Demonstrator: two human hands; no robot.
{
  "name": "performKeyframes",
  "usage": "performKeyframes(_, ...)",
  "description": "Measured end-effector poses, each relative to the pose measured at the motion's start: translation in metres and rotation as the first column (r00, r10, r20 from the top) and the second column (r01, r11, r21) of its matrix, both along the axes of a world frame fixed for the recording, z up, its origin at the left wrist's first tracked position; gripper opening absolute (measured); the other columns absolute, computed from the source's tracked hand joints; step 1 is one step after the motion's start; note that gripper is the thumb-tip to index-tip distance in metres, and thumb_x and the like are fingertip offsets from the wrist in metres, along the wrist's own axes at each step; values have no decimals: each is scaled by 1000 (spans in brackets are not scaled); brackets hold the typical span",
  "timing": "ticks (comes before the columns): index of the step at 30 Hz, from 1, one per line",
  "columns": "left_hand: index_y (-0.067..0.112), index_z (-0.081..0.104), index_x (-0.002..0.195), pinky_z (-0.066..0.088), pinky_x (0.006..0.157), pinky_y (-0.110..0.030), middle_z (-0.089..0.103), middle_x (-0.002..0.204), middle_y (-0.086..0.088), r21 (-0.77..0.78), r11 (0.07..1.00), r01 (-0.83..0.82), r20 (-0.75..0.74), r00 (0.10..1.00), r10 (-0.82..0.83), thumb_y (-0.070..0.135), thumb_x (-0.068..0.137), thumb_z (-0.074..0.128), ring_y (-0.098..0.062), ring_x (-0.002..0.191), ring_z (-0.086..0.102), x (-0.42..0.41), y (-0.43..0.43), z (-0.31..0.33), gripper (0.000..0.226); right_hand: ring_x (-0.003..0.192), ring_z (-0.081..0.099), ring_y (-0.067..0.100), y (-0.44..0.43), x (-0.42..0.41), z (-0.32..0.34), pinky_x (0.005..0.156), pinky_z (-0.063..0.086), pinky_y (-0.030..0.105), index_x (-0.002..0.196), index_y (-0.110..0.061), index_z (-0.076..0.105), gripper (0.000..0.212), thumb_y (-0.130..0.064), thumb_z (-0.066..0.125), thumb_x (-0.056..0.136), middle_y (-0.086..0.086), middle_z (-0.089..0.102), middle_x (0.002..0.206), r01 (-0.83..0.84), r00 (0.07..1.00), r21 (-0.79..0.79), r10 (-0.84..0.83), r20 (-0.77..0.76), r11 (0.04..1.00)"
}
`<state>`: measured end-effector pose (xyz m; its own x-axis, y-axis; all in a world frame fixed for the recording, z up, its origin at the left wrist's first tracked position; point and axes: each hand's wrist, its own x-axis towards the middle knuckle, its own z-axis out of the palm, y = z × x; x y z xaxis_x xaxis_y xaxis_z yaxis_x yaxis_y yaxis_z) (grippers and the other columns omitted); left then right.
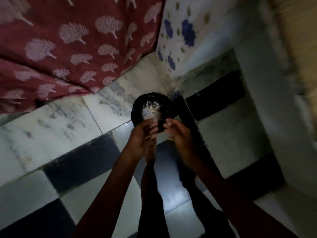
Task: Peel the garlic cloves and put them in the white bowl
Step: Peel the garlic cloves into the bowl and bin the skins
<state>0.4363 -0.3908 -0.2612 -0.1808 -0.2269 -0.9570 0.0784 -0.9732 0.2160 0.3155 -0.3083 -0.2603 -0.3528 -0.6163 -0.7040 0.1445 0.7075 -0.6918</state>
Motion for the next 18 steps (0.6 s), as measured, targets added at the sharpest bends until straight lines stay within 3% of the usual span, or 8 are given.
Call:
performKeyframes(3, 15, 61, 109, 46, 74, -24, 68, 98, -2, -182, 967, 177, -28, 982, -185, 17, 98, 46, -8, 76, 65, -11, 17, 86, 19, 90, 66, 7, 29, -17, 102, 85, 54, 28, 116, -7, 66, 21, -5, 55, 98, 0, 69, 102, 113, 994, -73, -113, 6, 991)
performKeyframes(8, 10, 63, 108, 46, 73, -24, 68, 91, -4, -366, 838, 405, -54, 890, -453, 8, 98, 47, -14, 77, 62, -70, 62, 214, 20, 81, 66, 13, 96, -65, 230, 73, 54, 26, 105, -12, 67, 17, -4, 54, 98, 1, 71, 91, 356, 933, -160, -359, 17, 920)
performKeyframes(11, 12, 65, 97, 48, 66, -20, 70, 76, 2, -452, 736, 504, -85, 797, -598, 6, 98, 47, -10, 68, 63, -116, 103, 260, 19, 77, 66, 14, 147, -101, 281, 66, 52, 25, 103, -18, 67, 16, -8, 56, 98, 1, 73, 86, 503, 854, -249, -520, -5, 828)
performKeyframes(18, 13, 63, 89, 49, 58, -17, 65, 79, -5, -575, 492, 654, -66, 562, -824, 7, 101, 43, -5, 60, 64, -251, 217, 310, 25, 76, 65, 17, 290, -192, 330, 67, 50, 28, 108, -8, 68, 24, 4, 57, 90, 4, 72, 85, 691, 651, -366, -757, -58, 623)
